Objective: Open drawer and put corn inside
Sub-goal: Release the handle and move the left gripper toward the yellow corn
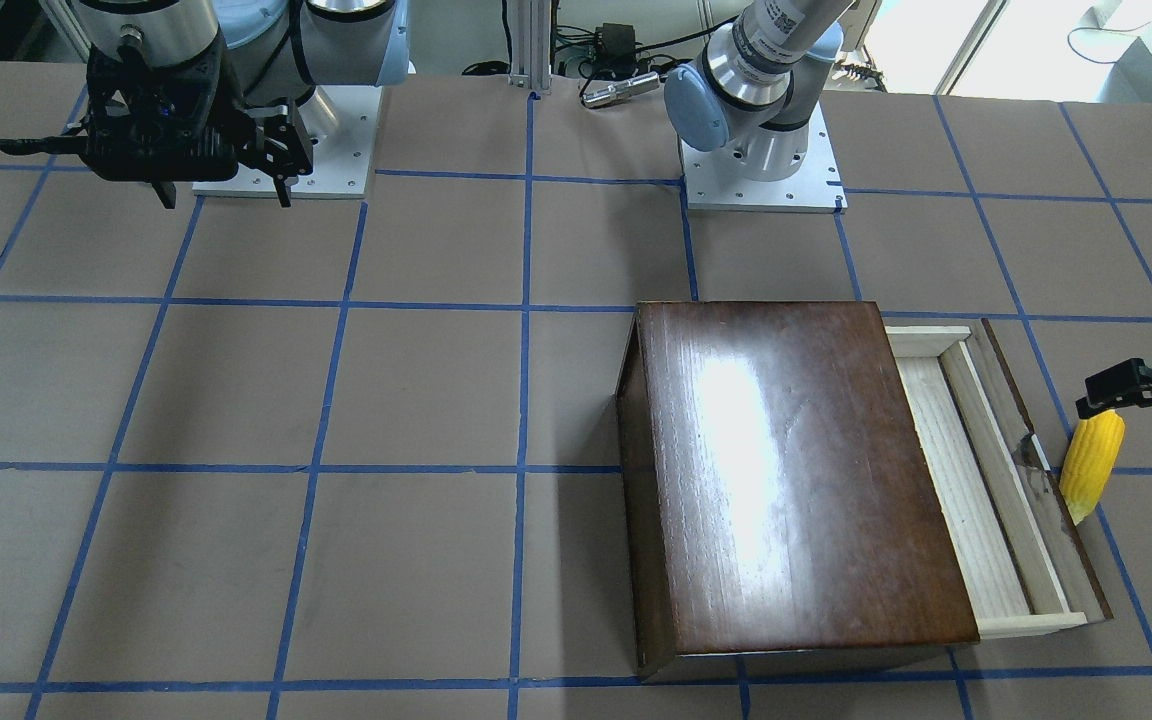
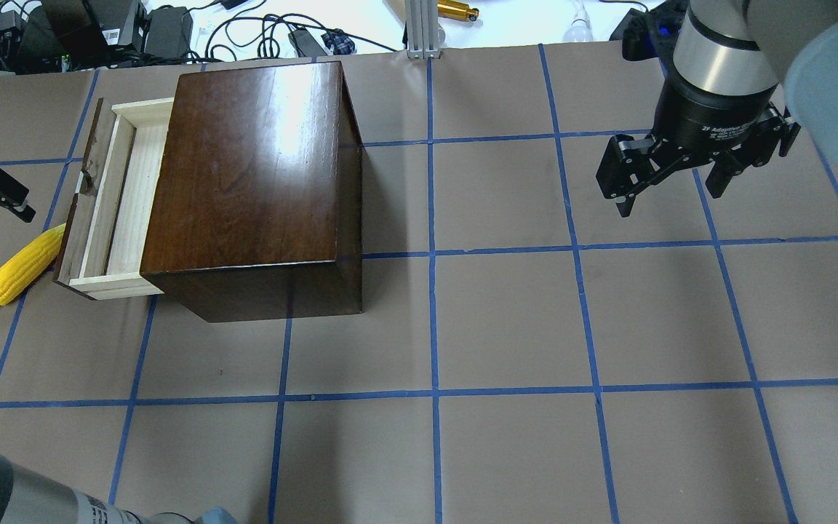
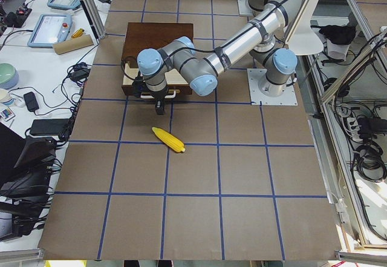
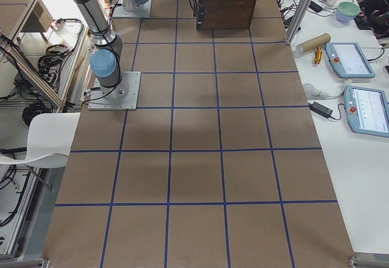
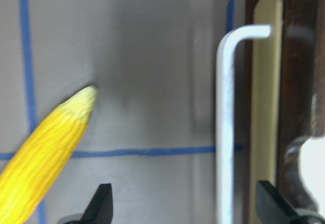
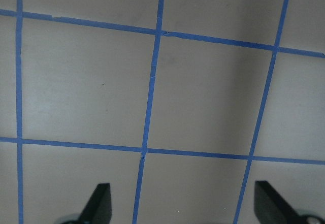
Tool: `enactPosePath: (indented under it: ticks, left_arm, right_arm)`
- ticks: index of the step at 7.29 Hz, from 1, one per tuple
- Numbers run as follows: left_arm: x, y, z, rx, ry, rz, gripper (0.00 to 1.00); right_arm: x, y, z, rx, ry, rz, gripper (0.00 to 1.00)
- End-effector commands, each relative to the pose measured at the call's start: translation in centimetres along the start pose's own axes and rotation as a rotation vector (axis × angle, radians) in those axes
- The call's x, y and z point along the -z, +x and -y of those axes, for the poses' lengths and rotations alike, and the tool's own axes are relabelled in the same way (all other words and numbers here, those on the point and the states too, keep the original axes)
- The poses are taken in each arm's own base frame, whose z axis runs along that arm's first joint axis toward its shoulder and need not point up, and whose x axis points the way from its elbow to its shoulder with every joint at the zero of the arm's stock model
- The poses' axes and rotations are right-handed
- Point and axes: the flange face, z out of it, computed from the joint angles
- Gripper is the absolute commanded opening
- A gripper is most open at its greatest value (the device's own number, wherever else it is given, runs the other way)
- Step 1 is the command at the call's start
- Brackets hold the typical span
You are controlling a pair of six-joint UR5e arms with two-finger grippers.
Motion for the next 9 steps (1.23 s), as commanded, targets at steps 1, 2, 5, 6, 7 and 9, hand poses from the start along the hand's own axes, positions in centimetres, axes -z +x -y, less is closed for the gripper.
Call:
enactPosePath:
  ticks: [1, 2, 5, 6, 7, 9]
  left_arm:
    - [-1.5, -3.3, 0.0, -0.038, -0.032, 0.023, 1.00]
    - [-3.3, -4.6, 0.3, -0.043, -0.020, 0.028, 1.00]
    - [-8.0, -6.4, 1.0, -0.025, 0.006, -0.026, 1.00]
    - [-9.3, -6.7, 1.3, -0.024, 0.009, -0.023, 1.00]
    - [-11.1, -6.9, 1.4, -0.021, 0.013, -0.017, 1.00]
    - [-14.5, -6.6, 1.3, -0.019, 0.014, -0.013, 1.00]
  right_arm:
    - [0.0, 0.0, 0.0, 0.000, 0.001, 0.000, 1.00]
    - [0.0, 0.0, 0.0, 0.000, 0.001, 0.001, 1.00]
    - [0.0, 0.0, 0.0, 0.000, -0.001, 0.000, 1.00]
    - [0.0, 0.0, 0.0, 0.000, -0.001, 0.000, 1.00]
    - [0.0, 0.0, 0.0, 0.000, -0.001, 0.000, 1.00]
    - [0.0, 0.0, 0.0, 0.000, 0.001, 0.000, 1.00]
